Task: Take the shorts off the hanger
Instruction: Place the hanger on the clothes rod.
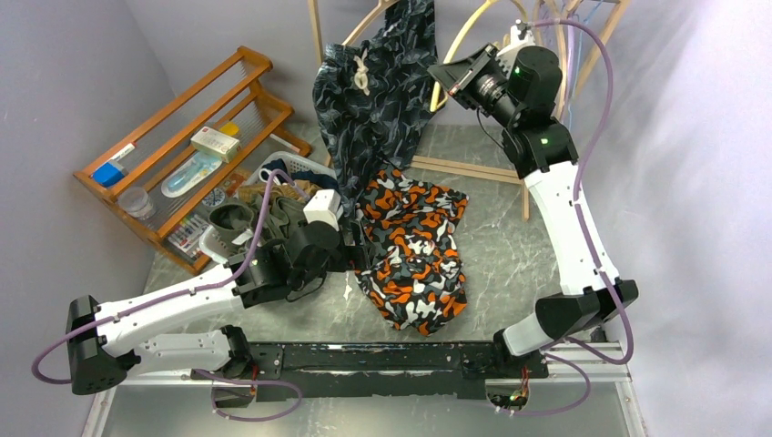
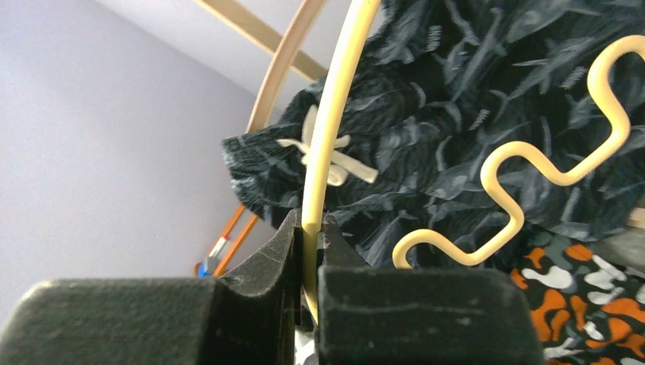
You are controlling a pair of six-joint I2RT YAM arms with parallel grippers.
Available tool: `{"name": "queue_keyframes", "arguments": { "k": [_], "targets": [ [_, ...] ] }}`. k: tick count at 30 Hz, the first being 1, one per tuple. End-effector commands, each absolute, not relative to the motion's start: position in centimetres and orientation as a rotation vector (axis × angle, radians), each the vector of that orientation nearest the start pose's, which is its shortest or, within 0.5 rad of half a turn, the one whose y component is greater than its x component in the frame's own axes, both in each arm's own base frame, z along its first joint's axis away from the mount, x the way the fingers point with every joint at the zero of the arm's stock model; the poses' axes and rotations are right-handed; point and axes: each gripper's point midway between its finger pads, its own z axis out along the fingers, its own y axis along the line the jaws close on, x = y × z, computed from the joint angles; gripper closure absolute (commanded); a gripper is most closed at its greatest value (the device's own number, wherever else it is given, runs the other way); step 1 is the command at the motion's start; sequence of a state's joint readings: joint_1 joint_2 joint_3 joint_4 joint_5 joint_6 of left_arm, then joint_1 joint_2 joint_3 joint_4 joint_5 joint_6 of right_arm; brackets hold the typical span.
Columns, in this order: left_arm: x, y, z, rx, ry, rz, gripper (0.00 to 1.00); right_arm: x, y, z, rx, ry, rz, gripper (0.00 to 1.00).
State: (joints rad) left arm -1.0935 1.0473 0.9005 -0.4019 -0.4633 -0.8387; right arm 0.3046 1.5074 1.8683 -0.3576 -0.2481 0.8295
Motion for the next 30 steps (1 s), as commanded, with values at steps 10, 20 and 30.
{"name": "queue_keyframes", "arguments": {
  "k": [10, 20, 30],
  "targets": [
    [19.6, -27.5, 21.3, -0.029, 2.155, -0.721, 0.01, 39.1, 17.1, 48.4, 0.225, 1.634, 0.900, 0.59],
    [19.5, -27.8, 20.3, -0.052, 2.195, -0.706, 0.01, 34.4, 17.3, 50.3, 0.041, 1.565, 0.952, 0.26],
    [19.5, -27.9, 18.5, -0.086, 2.249, -0.676, 0.01, 23.3, 19.4, 44.0, -0.357, 1.537, 1.135, 0.28]
  ]
}}
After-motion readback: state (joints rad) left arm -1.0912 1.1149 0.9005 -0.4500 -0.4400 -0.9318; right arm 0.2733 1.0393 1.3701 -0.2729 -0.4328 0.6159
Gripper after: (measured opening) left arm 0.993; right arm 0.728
